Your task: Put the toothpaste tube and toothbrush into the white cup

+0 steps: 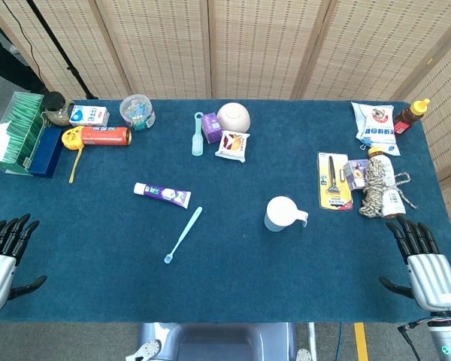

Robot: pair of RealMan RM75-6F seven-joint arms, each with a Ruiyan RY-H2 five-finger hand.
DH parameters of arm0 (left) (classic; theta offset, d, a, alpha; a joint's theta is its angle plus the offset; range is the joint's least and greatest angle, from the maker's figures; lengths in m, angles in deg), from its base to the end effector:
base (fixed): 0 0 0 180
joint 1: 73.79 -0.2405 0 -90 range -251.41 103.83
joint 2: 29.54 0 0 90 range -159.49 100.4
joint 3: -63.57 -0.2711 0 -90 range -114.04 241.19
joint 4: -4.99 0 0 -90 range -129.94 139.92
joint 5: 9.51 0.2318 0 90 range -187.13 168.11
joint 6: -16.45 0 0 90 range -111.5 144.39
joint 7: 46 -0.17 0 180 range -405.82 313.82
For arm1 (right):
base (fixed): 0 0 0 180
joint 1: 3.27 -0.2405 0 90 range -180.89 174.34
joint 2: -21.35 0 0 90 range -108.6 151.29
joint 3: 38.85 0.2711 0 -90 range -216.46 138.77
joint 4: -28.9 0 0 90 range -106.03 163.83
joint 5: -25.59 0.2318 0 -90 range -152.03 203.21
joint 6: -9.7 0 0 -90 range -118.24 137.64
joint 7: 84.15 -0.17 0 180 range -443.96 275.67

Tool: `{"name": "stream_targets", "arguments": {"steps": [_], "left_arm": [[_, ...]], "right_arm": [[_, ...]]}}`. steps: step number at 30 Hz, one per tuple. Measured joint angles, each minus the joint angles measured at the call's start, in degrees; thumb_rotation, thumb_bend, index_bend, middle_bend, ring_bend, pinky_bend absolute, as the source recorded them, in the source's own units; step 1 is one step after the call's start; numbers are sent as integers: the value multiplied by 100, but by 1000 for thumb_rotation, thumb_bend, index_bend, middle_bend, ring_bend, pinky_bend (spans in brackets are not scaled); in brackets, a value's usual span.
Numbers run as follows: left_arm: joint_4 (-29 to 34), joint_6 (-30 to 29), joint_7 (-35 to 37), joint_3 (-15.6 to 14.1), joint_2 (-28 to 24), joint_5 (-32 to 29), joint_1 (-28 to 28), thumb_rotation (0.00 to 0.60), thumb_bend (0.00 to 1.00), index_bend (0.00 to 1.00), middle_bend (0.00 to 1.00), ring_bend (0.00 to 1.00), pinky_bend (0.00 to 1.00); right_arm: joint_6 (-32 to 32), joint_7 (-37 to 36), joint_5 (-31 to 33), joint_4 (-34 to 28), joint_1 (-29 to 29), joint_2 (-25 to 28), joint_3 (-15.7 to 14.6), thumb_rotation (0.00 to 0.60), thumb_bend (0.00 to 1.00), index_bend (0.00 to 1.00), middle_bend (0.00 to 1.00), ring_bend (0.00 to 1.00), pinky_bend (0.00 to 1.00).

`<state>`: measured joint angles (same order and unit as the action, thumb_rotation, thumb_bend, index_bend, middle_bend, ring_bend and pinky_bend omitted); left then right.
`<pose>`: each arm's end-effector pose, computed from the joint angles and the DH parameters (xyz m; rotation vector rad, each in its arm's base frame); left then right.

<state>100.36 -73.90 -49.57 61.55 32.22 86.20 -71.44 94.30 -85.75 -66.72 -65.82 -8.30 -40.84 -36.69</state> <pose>-0.3088 0.1738 0.1445 -1.5118 -0.8212 -0.9327 -0.3107 -0.2063 0.1421 1.4849 -0.8983 0.9794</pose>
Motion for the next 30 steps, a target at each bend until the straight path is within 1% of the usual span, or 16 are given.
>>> {"name": "stream_targets", "arguments": {"steps": [3,9,13,16,20,25,30], "left_arm": [[5,-8,15,0,-11,-5,-11,600,19,0,0,0,0],[35,4,23,22,-32,-37,-7,600,19,0,0,0,0],[42,65,23,52,-41,-110,19,600,19,0,0,0,0],[60,133,47,86,-62,-195,50,600,19,0,0,0,0],[77,226,72,121,-86,-289,91,600,19,0,0,0,0],[65,265,136,139,-104,-341,110,600,19,0,0,0,0],[36,208,226,131,-115,-322,85,600,19,0,0,0,0]], "right_arm": [[-305,-224,15,10,-253,-6,90,600,0,0,0,0,0],[-1341,-824,264,11,-1046,-22,410,600,0,0,0,0,0],[-2019,-1090,534,100,-1643,-178,648,600,0,0,0,0,0],[-2391,-1200,757,187,-1940,-341,760,600,0,0,0,0,0],[-2824,-1283,1004,273,-2239,-513,844,600,0,0,0,0,0],[-3259,-1293,1231,291,-2521,-658,877,600,0,0,0,0,0],[-3466,-1170,1497,357,-2740,-825,920,600,0,0,0,0,0]]}}
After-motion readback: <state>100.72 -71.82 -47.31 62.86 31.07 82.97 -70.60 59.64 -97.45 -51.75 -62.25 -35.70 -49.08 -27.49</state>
